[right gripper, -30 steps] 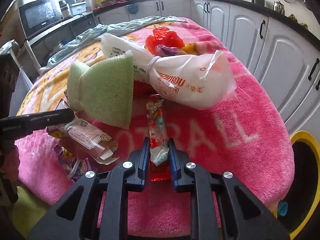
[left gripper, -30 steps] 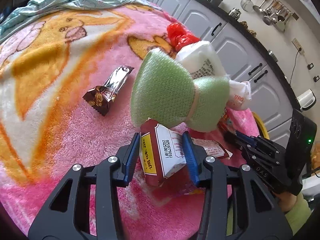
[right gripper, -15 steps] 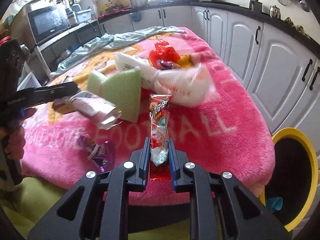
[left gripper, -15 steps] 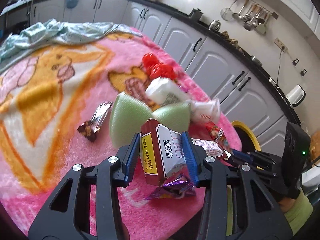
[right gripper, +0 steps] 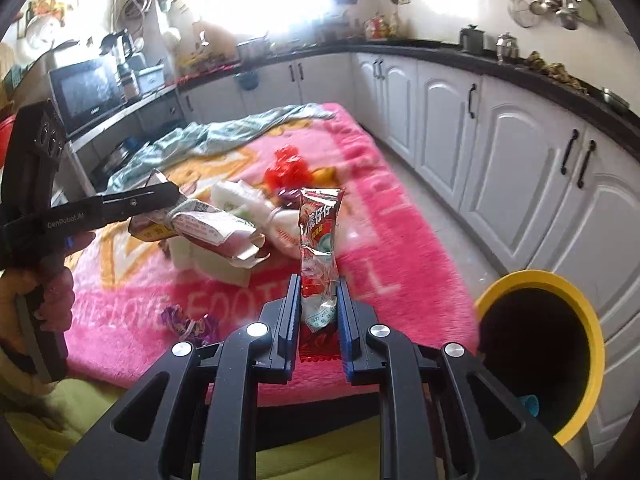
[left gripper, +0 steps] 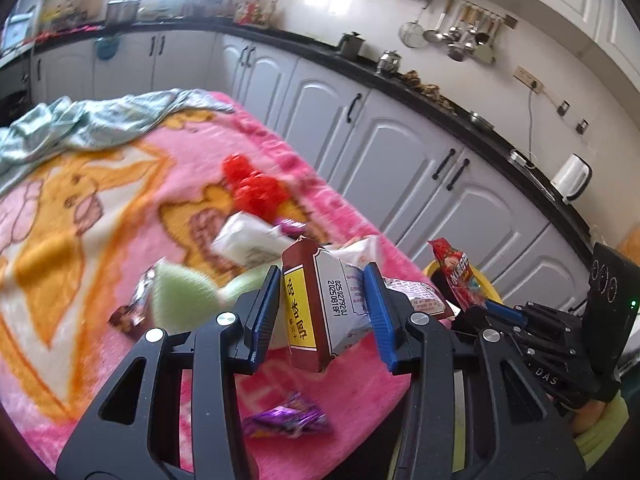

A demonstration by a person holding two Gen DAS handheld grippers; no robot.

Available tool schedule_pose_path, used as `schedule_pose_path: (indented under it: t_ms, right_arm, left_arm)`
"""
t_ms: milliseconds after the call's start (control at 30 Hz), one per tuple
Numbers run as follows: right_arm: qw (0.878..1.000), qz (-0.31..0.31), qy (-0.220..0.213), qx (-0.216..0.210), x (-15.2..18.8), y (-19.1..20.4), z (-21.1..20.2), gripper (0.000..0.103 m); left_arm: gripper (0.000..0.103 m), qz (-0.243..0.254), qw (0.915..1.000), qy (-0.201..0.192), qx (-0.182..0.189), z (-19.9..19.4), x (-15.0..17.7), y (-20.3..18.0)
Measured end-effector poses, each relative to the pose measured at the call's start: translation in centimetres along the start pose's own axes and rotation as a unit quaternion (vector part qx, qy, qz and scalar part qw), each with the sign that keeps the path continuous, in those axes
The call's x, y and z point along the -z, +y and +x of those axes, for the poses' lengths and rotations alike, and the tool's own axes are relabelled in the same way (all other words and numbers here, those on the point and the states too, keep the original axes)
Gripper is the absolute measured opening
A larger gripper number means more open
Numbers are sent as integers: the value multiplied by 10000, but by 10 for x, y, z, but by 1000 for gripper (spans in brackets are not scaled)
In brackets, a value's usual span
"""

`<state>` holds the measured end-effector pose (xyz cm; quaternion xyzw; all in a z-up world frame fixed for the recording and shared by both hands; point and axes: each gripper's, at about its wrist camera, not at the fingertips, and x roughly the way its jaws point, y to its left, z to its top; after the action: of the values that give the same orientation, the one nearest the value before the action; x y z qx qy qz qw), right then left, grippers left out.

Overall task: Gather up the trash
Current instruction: 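Grasp the red snack wrapper with the right tool while the left tool grasps the yellow-labelled box, then carry both items over the yellow bin and open both tools to drop them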

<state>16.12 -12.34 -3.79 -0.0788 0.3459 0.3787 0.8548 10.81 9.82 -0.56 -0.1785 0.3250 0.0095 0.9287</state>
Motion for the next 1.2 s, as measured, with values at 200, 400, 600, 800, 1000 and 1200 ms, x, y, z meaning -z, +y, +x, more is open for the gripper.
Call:
schedule_pose_path:
  t_ms: [200,400,600,800,1000,1200]
  right_arm:
    - [9989,207,-298,288,-4,-25,-24,16]
    - [9959,483,-542,540,-3,-53,-45,16]
    - [9911,764,-762,783,-1,-81,-66,16]
    - [9850,1047,-918,1017,7,-106,-84,16]
    - [9764,1422,-1051,1237,21,-134,-102,16]
    - [9689,1681,-1157,1402,29,-155,-114,16]
  left_arm:
    - [34,250,9995,-78,202,11,-14,-33]
    - [34,461,9980,-167,407,18,-24,-62]
    - [34,647,9960,-197,576,25,-30,-90]
    - [34,824,9937,-165,745,39,-33,-118]
    - [34,1020,9907,-58,903,57,-31,-149]
    - [34,1175,9880,69,1003,74,-23,-174]
